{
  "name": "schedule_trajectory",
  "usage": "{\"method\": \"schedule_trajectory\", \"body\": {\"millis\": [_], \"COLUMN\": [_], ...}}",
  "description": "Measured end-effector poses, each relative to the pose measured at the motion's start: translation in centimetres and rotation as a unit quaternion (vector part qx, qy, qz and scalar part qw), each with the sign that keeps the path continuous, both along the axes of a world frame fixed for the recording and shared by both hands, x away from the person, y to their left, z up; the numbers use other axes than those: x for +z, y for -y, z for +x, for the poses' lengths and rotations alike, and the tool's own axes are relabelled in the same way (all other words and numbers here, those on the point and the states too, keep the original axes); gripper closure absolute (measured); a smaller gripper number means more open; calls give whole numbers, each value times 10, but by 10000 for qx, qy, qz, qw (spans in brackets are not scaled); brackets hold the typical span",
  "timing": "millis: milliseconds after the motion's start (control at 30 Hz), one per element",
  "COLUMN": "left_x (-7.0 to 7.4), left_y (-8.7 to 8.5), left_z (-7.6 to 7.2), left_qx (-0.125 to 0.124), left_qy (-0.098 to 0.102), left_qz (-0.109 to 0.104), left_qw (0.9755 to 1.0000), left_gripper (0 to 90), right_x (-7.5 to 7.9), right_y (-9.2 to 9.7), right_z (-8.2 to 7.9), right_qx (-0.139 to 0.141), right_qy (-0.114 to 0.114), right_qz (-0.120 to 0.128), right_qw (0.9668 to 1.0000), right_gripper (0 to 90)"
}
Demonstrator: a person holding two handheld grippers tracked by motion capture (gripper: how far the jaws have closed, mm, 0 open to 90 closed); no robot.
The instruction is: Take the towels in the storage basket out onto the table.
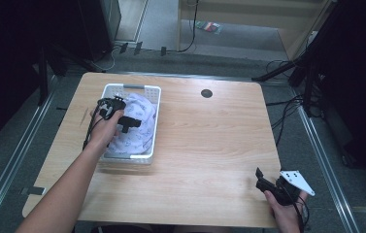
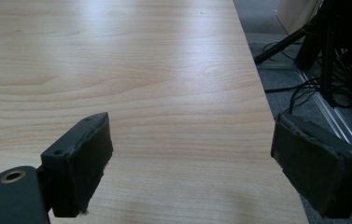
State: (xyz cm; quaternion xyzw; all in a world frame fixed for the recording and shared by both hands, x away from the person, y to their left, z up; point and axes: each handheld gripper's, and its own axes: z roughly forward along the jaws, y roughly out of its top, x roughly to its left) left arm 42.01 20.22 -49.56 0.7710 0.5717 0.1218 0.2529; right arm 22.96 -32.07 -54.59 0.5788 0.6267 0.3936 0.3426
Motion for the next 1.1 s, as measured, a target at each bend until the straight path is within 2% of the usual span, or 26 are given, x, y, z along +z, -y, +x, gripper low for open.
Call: {"method": "schedule_trajectory", "body": {"millis": [33, 67, 100, 133, 167, 200, 233, 300, 467, 567, 700, 800, 867, 933, 1033, 1100], "left_x": [-2, -2, -6, -6, -12, -12, -17, -22, -26, -27, -27, -25, -21, -19, -17, -16], "left_y": [1, 1, 3, 3, 4, 4, 6, 9, 13, 13, 13, 14, 17, 18, 19, 18], "left_z": [1, 1, 3, 3, 4, 4, 5, 7, 8, 7, 6, 5, 2, 1, 0, 1], "left_qx": [6, 6, -17, -17, -80, -80, -17, 68, 157, 60, 49, 32, -74, -115, -61, -43], "left_qy": [-62, -62, -231, -231, -426, -426, -557, -699, -744, -725, -677, -628, -576, -535, -500, -503], "left_qz": [88, 88, 192, 192, 167, 167, 150, 348, 520, 555, 619, 701, 706, 706, 649, 628], "left_qw": [9999, 9999, 9995, 9995, 9989, 9989, 9983, 9969, 9957, 9958, 9958, 9956, 9958, 9960, 9966, 9967], "left_gripper": [0, 0, 0, 0, 0, 0, 0, 0, 0, 0, 14, 77, 189, 351, 498, 562], "right_x": [0, 0, 0, 0, 0, 0, 0, 0, 0, 0, 0, 0, 0, 0, 0, 0], "right_y": [0, 0, 0, 0, 0, 0, 0, 0, 0, 0, 0, 0, 0, 0, 0, 0], "right_z": [0, 0, 0, 0, 0, 0, 0, 0, 0, 0, 0, 0, 0, 0, 0, 0], "right_qx": [3, 4, 5, 7, 9, 9, 8, 10, 6, 15, 7, 6, 5, 7, 1, -5], "right_qy": [-3, -8, -6, -5, -2, -2, 0, -9, -3, -5, -10, -3, -9, -19, -21, -13], "right_qz": [-5, 0, -1, 0, -3, -3, 5, -2, 1, -12, -18, -14, -18, -21, -21, -16], "right_qw": [10000, 10000, 10000, 10000, 10000, 10000, 10000, 10000, 10000, 10000, 10000, 10000, 10000, 10000, 10000, 10000], "right_gripper": [131, 131, 132, 132, 132, 132, 132, 132, 133, 133, 133, 133, 133, 133, 133, 133]}}
